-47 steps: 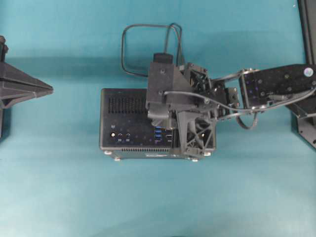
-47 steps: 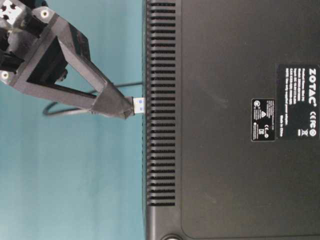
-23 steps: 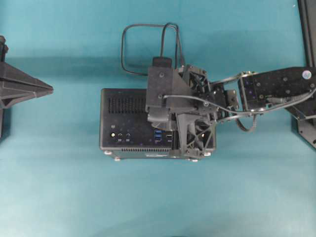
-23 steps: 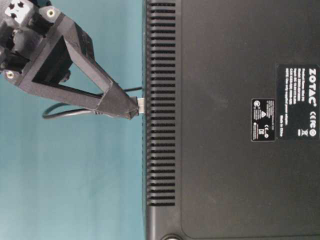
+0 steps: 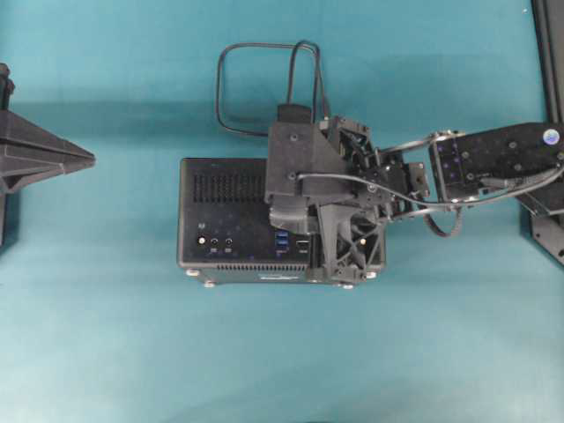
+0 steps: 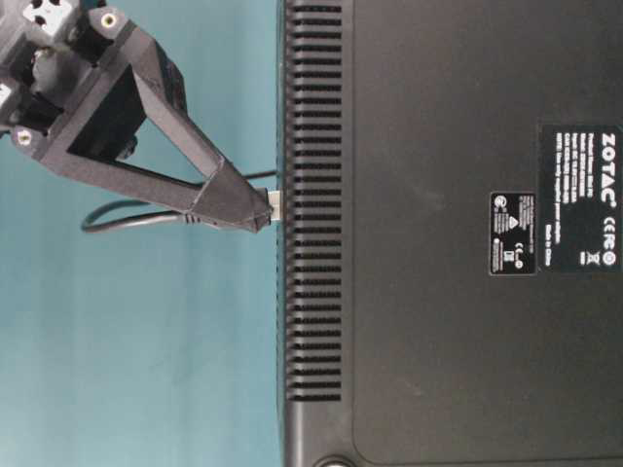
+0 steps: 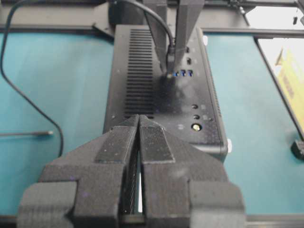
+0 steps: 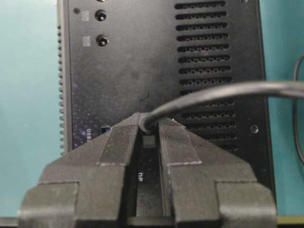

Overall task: Insert the USB into the PC box with both arms.
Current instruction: 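Push the USB plug into the blue USB port with the right gripper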

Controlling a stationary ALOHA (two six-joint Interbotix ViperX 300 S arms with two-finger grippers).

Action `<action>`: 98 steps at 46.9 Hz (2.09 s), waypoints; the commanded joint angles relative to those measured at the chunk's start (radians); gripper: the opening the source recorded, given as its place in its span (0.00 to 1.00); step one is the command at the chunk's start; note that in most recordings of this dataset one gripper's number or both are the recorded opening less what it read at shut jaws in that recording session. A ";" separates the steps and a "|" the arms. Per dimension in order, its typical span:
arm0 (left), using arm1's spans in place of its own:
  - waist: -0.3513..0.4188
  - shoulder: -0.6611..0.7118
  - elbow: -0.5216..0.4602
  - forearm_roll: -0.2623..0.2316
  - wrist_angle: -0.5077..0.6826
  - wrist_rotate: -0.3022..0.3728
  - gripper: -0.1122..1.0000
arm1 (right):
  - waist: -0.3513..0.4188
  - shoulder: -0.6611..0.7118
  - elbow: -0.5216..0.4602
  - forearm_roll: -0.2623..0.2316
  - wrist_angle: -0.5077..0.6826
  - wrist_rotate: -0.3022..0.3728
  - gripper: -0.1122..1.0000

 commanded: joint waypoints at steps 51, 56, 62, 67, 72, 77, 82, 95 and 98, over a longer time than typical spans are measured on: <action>0.002 0.006 -0.020 0.002 -0.009 -0.018 0.10 | 0.009 -0.072 -0.038 -0.028 0.008 0.012 0.61; 0.002 0.006 -0.020 0.002 -0.009 -0.023 0.10 | 0.008 -0.084 -0.048 -0.063 0.026 0.012 0.61; 0.002 0.006 -0.020 0.002 -0.011 -0.023 0.10 | 0.008 -0.084 -0.055 -0.087 0.025 0.012 0.61; 0.002 0.005 -0.020 0.003 -0.009 -0.025 0.10 | 0.008 -0.078 -0.058 -0.106 -0.003 0.011 0.61; 0.002 0.005 -0.020 0.002 -0.011 -0.026 0.10 | 0.008 -0.074 -0.060 -0.112 -0.032 0.011 0.61; 0.002 -0.002 -0.020 0.002 -0.009 -0.029 0.10 | 0.008 -0.074 -0.060 -0.112 -0.041 0.011 0.59; 0.002 -0.011 -0.015 0.002 -0.009 -0.041 0.10 | 0.008 -0.074 -0.052 -0.112 -0.038 0.012 0.56; 0.002 -0.020 -0.018 0.002 -0.011 -0.084 0.10 | 0.009 -0.074 -0.028 -0.091 -0.035 0.015 0.28; 0.002 -0.021 -0.020 0.002 -0.011 -0.098 0.10 | 0.008 -0.074 -0.018 -0.084 -0.035 0.015 0.21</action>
